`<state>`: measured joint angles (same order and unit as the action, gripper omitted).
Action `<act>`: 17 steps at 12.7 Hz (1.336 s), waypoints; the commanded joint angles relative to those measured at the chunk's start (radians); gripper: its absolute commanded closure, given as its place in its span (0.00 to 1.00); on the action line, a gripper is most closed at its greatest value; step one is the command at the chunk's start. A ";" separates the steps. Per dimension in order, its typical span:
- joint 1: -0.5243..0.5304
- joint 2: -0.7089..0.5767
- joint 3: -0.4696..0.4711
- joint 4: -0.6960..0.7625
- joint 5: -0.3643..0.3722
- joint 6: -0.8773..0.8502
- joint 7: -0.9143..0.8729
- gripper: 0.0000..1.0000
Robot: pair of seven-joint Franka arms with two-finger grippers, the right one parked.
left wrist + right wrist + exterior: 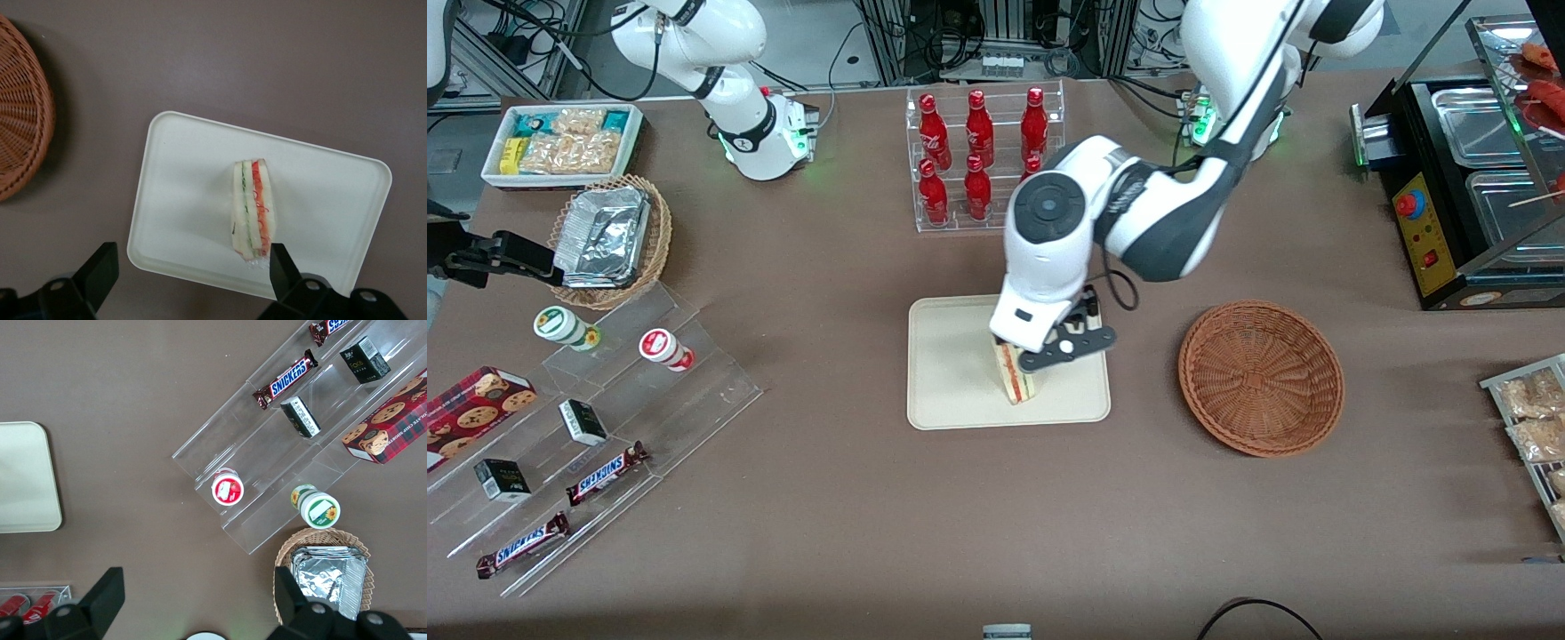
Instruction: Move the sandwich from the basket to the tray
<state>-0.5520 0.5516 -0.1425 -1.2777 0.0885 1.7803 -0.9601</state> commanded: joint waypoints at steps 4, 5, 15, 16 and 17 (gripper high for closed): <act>0.174 -0.143 -0.005 -0.138 0.004 -0.154 0.273 0.00; 0.202 -0.174 -0.005 -0.172 0.004 -0.153 0.293 0.00; 0.415 -0.401 -0.005 -0.347 -0.062 -0.219 0.681 0.00; 0.440 -0.429 -0.008 -0.356 -0.073 -0.222 0.717 0.00; 0.452 -0.459 -0.008 -0.377 -0.084 -0.222 0.768 0.00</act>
<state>-0.1377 0.1710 -0.1373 -1.5963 0.0322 1.5668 -0.2717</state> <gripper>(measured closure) 0.000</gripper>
